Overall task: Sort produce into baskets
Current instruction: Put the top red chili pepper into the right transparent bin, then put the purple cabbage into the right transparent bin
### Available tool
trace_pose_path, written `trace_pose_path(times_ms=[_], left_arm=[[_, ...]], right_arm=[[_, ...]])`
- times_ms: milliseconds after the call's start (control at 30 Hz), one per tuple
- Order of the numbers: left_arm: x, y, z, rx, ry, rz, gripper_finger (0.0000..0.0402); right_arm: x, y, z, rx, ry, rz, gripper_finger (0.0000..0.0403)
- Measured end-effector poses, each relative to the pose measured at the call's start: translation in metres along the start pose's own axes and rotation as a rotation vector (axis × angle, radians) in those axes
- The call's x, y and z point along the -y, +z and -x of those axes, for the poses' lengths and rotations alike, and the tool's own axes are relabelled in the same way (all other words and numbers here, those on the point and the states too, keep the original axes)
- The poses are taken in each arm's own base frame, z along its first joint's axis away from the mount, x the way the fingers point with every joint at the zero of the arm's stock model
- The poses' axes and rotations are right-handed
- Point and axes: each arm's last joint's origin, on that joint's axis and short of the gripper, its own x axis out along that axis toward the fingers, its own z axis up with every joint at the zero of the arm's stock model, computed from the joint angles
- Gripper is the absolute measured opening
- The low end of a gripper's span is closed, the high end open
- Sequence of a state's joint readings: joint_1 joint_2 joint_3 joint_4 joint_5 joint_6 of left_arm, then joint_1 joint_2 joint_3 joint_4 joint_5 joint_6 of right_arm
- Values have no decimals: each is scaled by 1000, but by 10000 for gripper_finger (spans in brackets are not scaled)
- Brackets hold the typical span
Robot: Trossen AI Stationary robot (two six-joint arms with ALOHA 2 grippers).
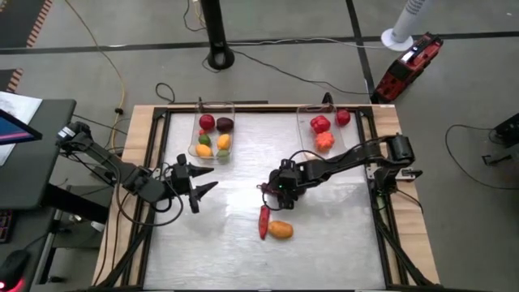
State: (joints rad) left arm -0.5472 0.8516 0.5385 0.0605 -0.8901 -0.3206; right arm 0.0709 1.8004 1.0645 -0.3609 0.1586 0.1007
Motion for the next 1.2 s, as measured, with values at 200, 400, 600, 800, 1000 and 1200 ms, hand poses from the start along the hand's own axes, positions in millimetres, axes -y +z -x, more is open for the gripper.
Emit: trace_pose_path(times_ms=[200,400,600,800,1000,1200], left_arm=[[-1,-2,0,-13,4,-3,215],[-1,-2,0,-13,4,-3,215],[-1,-2,0,-13,4,-3,215],[-1,-2,0,-16,5,-6,215],[0,-2,0,-19,-2,-1,215],[0,-2,0,-18,-4,-2,215]], right_arm=[[0,-2,-6,-16,-10,-14,320],[1,-2,-6,-15,-32,-17,238],[2,11,12,-6,-31,-13,142],[14,37,80,126,-139,31,122],[51,19,150,126,-467,-33,176],[91,-22,179,31,-603,-199,188]])
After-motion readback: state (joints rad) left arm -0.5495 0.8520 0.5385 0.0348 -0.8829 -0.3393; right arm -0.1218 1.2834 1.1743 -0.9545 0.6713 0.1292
